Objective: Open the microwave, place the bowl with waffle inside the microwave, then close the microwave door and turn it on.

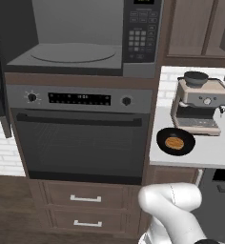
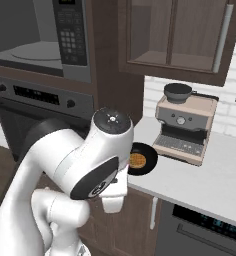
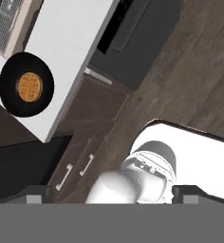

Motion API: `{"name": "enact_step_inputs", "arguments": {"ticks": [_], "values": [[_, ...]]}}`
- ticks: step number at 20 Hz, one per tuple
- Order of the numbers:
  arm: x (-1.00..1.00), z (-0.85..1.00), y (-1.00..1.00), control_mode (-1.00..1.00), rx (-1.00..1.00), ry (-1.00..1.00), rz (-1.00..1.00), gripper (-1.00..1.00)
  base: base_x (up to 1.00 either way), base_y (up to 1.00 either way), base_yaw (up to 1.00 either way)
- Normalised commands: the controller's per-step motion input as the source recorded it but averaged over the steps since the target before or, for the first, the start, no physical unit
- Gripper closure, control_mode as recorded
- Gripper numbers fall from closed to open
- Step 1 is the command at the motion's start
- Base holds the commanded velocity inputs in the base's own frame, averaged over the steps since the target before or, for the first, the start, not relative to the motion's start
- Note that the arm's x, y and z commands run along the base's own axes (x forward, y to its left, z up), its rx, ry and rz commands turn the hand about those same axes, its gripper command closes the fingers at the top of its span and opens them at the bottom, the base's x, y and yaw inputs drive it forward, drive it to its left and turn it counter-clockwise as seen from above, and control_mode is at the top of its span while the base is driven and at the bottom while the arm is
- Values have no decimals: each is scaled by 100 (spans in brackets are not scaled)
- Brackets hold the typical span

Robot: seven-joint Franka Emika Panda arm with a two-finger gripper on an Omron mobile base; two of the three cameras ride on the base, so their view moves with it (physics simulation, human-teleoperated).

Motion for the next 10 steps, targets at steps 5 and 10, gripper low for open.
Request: {"name": "enact_step_inputs", "arguments": {"ticks": [5,10], "values": [[14,-46,-35,-100,5,0,5,-100,0,0,0],[34,-48,-21,-100,1,0,13,-100,0,0,0]]}}
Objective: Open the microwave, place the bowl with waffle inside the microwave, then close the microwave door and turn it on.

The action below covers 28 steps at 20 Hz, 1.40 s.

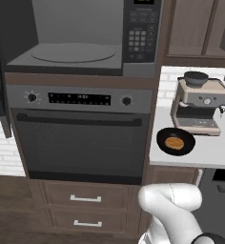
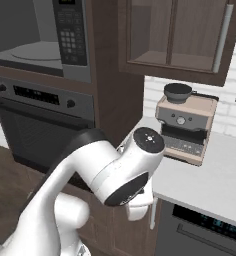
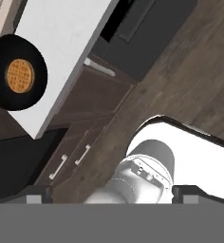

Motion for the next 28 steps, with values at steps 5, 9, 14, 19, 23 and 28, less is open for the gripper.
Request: {"name": "enact_step_inputs", "arguments": {"ticks": [5,9,14,19,23,28], "values": [[56,-41,-4,-100,3,-3,11,-100,0,0,0],[58,-19,0,-100,8,-8,6,-100,0,0,0],[51,-7,0,-100,10,-19,5,-100,0,0,0],[39,-4,0,-100,7,-19,2,-100,0,0,0],[44,-16,0,-100,-1,1,0,-100,0,0,0],[55,-20,0,-100,-3,12,0,-100,0,0,0]]}}
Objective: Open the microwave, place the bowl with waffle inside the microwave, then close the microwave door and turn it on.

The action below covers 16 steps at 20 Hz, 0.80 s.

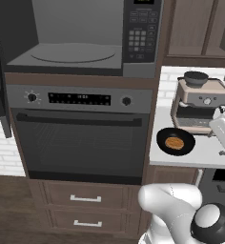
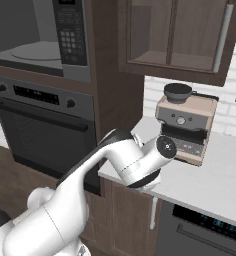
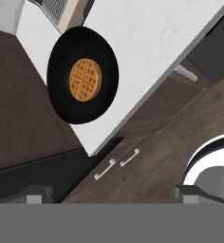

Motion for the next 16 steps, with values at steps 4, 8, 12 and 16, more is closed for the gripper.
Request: {"name": "enact_step_inputs", "arguments": {"ticks": [4,8,12,16], "values": [[46,-25,-1,-100,0,7,4,-100,0,0,0],[30,-32,-9,-100,0,3,8,-100,0,0,0],[33,-36,-6,-100,0,4,8,-100,0,0,0],[35,-34,-5,-100,0,6,8,-100,0,0,0]]}}
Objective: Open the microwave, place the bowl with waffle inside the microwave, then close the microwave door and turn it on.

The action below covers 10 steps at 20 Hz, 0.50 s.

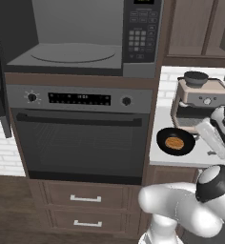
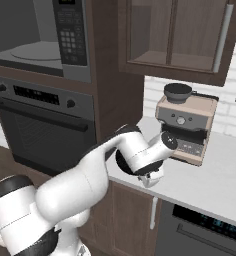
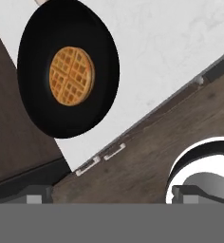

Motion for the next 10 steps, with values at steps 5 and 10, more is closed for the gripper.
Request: {"name": "enact_step_inputs", "arguments": {"ticks": [5,10], "values": [[36,-34,-8,-100,0,5,8,-100,0,0,0],[34,-28,-12,-100,0,2,8,-100,0,0,0]]}}
